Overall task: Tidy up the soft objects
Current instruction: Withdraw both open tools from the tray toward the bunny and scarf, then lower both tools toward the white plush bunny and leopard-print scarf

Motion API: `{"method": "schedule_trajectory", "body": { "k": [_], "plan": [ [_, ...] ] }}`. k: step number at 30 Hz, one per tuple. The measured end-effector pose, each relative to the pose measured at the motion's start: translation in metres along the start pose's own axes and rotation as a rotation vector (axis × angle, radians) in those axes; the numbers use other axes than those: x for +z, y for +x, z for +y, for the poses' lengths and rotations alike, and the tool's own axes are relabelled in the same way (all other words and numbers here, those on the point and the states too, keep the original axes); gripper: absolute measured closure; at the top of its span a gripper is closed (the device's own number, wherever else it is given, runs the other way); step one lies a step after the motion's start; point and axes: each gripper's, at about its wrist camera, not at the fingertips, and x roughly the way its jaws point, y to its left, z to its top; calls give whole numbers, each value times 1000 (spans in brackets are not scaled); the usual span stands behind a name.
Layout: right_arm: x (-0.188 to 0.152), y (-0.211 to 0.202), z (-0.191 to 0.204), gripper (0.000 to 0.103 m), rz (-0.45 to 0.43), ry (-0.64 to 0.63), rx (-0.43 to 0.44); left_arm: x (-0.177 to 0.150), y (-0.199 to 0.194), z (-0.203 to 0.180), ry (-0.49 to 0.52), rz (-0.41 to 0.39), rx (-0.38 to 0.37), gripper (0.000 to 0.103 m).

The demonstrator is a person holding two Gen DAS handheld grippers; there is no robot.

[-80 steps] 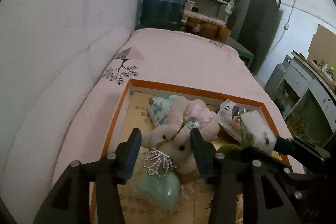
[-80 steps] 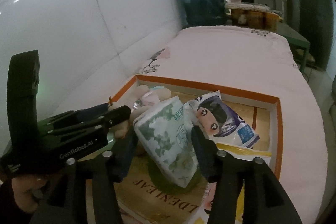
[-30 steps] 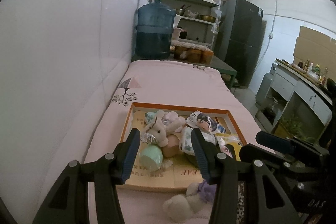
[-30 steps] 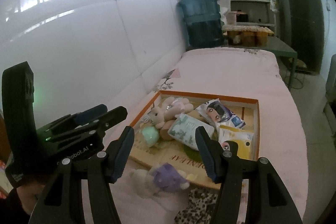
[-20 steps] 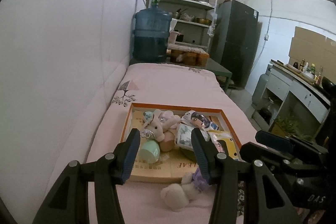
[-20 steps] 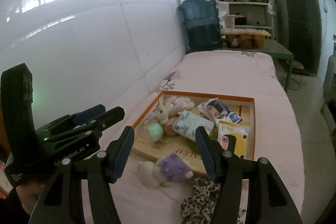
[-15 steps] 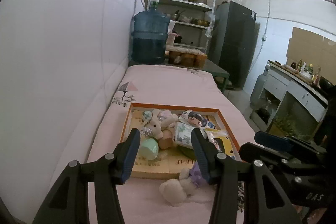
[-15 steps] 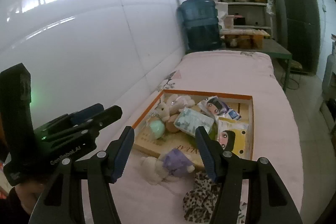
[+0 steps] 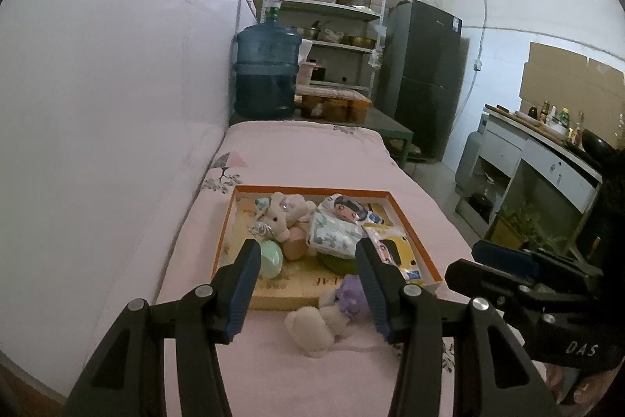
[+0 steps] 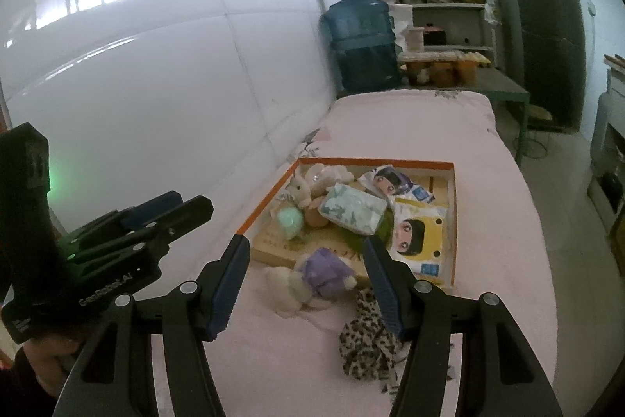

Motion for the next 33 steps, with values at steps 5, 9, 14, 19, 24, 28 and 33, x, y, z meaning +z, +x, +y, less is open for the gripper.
{"method": "schedule_trajectory", "body": {
  "k": [5,9,14,19,24,28,33],
  "plan": [
    [-9,-5,-4,35,11,9,-23,-8,-5,-2,4,6,-16,53],
    [-15,-6,-13,29,24,21,-49,-14,-5,-1,-5,12,-42,53],
    [-28,-4,-25,27,42,52,-76,-26,-1,0,-11,29,-75,53],
    [-48,5,-38,27,78,93,-83,-42,4,1,-9,51,-95,53],
    [-64,18,-46,27,114,126,-88,-56,13,-4,10,81,-113,53],
    [-72,29,-49,27,129,127,-110,-64,22,-7,26,105,-128,53],
    [-79,42,-53,27,150,139,-119,-68,38,-10,54,137,-154,53]
  ]
}}
